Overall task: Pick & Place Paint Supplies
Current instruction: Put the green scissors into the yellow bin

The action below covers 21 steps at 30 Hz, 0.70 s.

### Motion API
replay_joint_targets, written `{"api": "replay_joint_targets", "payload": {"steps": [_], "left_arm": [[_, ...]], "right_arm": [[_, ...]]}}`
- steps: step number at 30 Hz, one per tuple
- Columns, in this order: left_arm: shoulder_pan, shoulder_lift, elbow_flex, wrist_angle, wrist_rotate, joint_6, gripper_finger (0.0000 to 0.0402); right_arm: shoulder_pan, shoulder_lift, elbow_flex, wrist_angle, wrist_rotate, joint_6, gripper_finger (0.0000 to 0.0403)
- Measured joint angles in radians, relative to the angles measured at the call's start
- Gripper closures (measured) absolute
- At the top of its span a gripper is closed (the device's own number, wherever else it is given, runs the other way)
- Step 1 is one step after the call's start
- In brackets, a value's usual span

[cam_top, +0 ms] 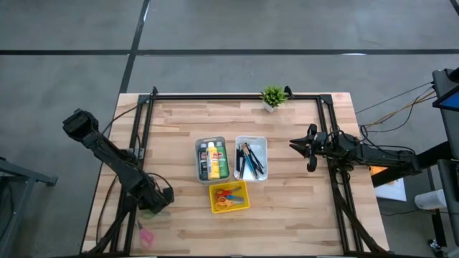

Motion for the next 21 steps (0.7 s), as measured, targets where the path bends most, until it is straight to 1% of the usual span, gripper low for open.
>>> {"api": "replay_joint_targets", "payload": {"steps": [6, 12, 17, 21], "left_arm": [[-0.001, -0.007, 0.000, -0.006, 0.037, 0.000, 0.0303], [-0.013, -0.007, -0.021, -0.004, 0.038, -0.022, 0.0303], [-0.014, -0.010, -0.074, 0.075, 0.055, -0.020, 0.0303], [-0.005, -0.011, -0.079, 0.084, 0.057, -0.014, 0.0303]], "right_arm": [[0.000, 0.000, 0.000, 0.000, 0.000, 0.000, 0.0325], [0.000, 0.000, 0.000, 0.000, 0.000, 0.000, 0.0325], [0.000, 0.000, 0.000, 0.000, 0.000, 0.000, 0.0325], [0.000, 0.000, 0.000, 0.000, 0.000, 0.000, 0.0325]]}}
